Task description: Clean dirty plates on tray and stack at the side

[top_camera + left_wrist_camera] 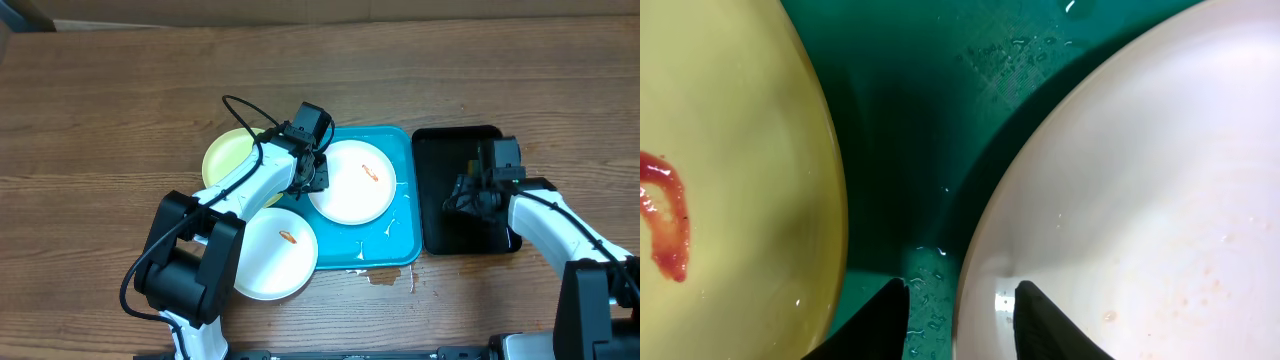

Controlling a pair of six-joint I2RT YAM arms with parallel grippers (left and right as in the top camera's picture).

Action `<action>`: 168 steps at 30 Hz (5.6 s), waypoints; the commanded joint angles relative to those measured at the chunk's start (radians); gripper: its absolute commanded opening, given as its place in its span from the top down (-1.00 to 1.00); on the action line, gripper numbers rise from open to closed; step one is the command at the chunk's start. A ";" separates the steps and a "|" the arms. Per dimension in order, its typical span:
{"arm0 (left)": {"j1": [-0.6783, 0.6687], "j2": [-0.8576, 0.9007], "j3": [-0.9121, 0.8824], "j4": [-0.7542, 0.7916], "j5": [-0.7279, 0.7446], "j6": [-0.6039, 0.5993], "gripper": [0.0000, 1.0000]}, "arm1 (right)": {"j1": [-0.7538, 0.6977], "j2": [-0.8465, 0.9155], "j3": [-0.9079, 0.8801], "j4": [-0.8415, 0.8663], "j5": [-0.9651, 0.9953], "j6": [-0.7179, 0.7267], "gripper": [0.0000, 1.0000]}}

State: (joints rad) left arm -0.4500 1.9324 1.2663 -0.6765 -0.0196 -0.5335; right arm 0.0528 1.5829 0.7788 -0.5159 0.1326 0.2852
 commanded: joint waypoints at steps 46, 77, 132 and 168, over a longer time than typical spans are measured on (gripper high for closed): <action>0.006 0.010 -0.003 0.008 -0.006 -0.013 0.08 | -0.002 0.019 0.005 0.068 -0.056 0.008 -0.20; 0.006 0.010 -0.003 0.009 -0.006 -0.013 -0.16 | -0.002 0.029 0.090 0.019 -0.109 -0.004 -0.09; -0.022 0.010 -0.003 -0.048 -0.007 -0.013 0.41 | -0.002 0.016 0.117 -0.178 -0.112 0.000 0.24; -0.022 0.010 -0.003 -0.025 -0.013 -0.013 0.36 | -0.002 0.049 0.150 -0.162 -0.093 0.003 0.93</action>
State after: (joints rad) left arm -0.4652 1.9324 1.2663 -0.7136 -0.0200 -0.5480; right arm 0.0528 1.6321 0.8722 -0.6533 0.0334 0.2871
